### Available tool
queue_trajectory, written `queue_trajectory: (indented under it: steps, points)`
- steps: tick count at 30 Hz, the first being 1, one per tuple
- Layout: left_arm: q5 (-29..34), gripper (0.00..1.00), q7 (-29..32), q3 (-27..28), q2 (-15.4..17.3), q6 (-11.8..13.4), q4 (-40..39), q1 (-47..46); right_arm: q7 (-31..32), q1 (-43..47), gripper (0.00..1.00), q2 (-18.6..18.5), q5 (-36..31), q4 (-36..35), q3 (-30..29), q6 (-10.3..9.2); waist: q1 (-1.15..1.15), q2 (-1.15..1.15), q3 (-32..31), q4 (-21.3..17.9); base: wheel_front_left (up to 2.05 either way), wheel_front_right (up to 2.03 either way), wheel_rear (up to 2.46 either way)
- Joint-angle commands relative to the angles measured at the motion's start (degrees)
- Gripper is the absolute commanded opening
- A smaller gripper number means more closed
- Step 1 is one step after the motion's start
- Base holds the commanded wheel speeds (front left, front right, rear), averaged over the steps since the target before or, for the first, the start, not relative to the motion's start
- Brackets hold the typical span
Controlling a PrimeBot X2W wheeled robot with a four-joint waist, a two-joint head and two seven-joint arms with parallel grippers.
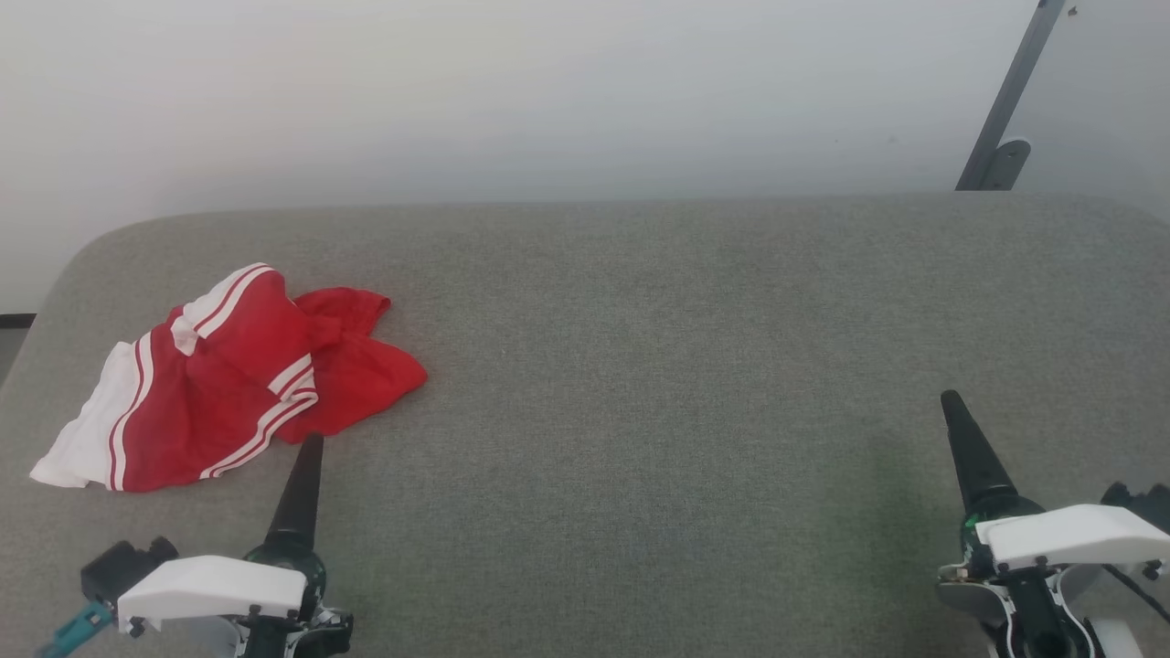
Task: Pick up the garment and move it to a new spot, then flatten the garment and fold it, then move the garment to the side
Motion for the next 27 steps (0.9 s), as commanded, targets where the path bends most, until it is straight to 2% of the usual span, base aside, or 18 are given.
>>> queue_trajectory:
  steps: [1, 13, 27]
  points:
    - [1.27, 1.00, -0.37, -0.07, 0.49, 0.07, -1.09, -1.78, -0.51, -1.73, 1.00, -0.38, -1.22, -1.09, 0.09, 0.12, 0.00, 0.00, 0.00, 0.01, 0.00, 0.00, 0.00]
    - [17.54, 1.00, -3.11, -1.23, 1.04, 1.38, -3.14, -0.86, -3.24, -2.58, 1.00, -1.04, -19.81, -1.68, 0.77, 0.13, 0.00, 0.00, 0.09, 0.15, 0.00, 0.00, 0.00]
    - [30.44, 1.00, -5.94, -3.16, 2.45, 3.31, -3.64, -0.48, -6.07, -3.75, 1.00, -0.79, -36.11, -1.51, 0.74, 0.14, 0.00, 0.00, 0.18, 0.14, 0.00, 0.00, 0.00]
